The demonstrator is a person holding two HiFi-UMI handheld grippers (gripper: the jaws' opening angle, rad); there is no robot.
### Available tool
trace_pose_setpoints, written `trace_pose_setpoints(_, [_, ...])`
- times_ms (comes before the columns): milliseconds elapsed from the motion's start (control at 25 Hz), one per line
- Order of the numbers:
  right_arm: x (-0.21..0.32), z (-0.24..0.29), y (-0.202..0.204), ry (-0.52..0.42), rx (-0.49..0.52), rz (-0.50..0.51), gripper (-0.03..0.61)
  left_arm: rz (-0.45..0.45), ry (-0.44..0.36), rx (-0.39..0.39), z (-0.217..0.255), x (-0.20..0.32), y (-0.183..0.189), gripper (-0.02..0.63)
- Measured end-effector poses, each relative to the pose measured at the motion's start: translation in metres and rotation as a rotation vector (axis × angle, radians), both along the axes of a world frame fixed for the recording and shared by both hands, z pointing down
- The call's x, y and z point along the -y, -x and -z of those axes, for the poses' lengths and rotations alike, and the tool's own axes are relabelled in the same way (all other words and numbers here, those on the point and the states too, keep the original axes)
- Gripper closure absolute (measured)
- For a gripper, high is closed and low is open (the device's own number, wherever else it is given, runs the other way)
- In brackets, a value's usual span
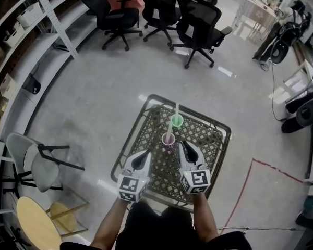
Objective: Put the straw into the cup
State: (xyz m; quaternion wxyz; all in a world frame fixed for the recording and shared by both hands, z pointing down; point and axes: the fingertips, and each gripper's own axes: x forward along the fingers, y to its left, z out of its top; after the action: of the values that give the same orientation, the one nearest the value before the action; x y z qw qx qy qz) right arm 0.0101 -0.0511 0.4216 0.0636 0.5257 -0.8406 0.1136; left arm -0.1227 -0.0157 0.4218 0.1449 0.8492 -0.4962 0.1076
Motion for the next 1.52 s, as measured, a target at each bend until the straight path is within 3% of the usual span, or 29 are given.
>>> trace_pose_setpoints(560, [-0.065,0.052,-0.03,-0.031,0.018,-0.084,0.571,-0.076,-0.099,0.019,0.065,-0.029,-0.02,0.607])
trace_pose_setpoints(1520, [-0.114,0.067,-0.037,-0.058,0.023,-0.121,0.574,-0.104,-0.151,0.017,0.083,-0.06,-0.012,0.609])
